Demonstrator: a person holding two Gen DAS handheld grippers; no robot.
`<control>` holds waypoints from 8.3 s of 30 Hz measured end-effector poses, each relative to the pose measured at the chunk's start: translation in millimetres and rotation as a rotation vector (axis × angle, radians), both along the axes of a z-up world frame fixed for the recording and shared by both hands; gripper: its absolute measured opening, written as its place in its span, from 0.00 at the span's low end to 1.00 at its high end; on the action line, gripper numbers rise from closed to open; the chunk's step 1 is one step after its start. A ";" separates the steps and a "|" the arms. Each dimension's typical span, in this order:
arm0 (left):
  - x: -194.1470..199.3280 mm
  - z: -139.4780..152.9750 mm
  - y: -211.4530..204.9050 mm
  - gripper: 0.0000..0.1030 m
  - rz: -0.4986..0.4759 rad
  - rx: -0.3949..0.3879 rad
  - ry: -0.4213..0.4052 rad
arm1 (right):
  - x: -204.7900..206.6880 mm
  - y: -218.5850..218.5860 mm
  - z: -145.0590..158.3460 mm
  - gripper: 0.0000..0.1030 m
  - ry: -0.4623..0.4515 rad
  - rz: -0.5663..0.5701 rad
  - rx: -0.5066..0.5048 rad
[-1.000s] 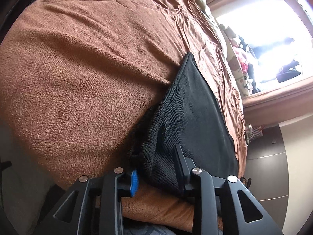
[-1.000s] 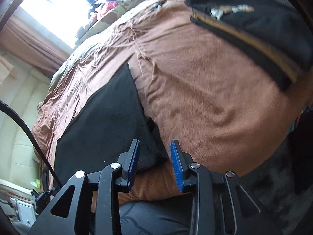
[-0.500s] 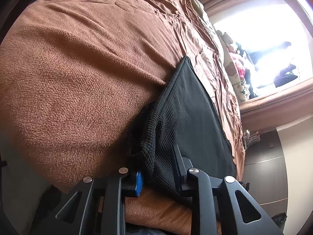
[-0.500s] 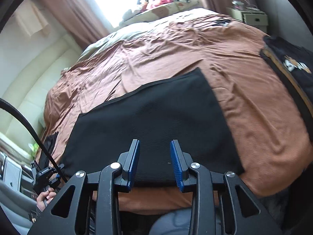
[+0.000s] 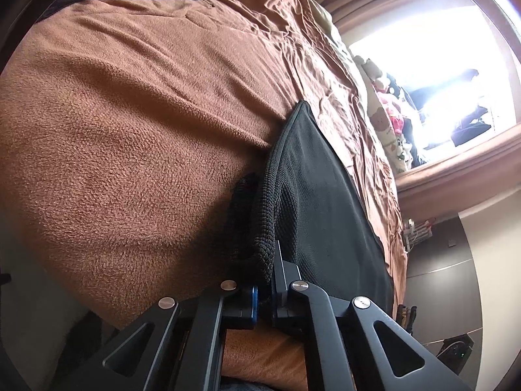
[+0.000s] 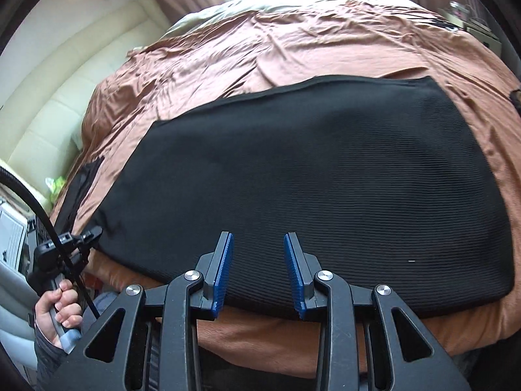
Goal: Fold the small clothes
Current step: 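Hold the shirt edge with the left gripper while the right gripper opens and releases, then lift the folded shirt off the blanket with the left gripper, then carry the folded shirt with the left gripper onto the black clothes pile, then open the left gripper to release the shirt on the pile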
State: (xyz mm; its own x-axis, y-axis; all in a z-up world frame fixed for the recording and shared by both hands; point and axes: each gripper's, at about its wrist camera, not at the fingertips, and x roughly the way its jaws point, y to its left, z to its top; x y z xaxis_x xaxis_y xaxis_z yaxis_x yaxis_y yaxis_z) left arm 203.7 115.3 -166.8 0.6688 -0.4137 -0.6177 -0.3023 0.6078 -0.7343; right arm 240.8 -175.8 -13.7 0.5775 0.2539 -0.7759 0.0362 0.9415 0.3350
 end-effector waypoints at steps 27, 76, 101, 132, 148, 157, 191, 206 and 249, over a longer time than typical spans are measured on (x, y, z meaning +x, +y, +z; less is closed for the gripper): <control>-5.3 -1.2 1.1 0.04 0.018 -0.022 -0.011 | 65.5 43.0 -36.9 0.10 0.140 0.142 -0.134; 9.6 -9.2 -5.2 0.04 0.056 -0.001 0.073 | 263.0 49.7 -73.4 0.10 0.153 0.045 -0.247; 17.1 16.8 -4.7 0.04 0.003 -0.027 -0.023 | 154.9 60.1 -45.0 0.10 0.180 0.149 -0.164; 36.8 118.5 -52.6 0.04 -0.136 0.000 -0.226 | 37.3 23.4 -39.0 0.10 0.141 0.136 0.024; 48.6 148.1 -74.3 0.04 -0.202 0.036 -0.260 | 30.7 11.1 -34.6 0.10 0.063 0.098 0.111; 55.3 164.2 -93.1 0.04 -0.261 0.050 -0.288 | 27.4 4.5 -38.1 0.10 0.063 0.052 0.145; 77.2 221.1 -267.3 0.04 -0.655 0.106 -0.372 | -59.6 -137.4 29.2 0.48 -0.094 -0.179 0.199; 66.1 186.2 -374.1 0.04 -0.866 0.114 -0.295 | -134.3 -191.1 21.6 0.48 -0.083 -0.314 0.194; 94.6 65.9 -324.7 0.72 -0.760 0.256 0.077 | -118.1 -192.5 -31.5 0.47 -0.008 -0.306 0.175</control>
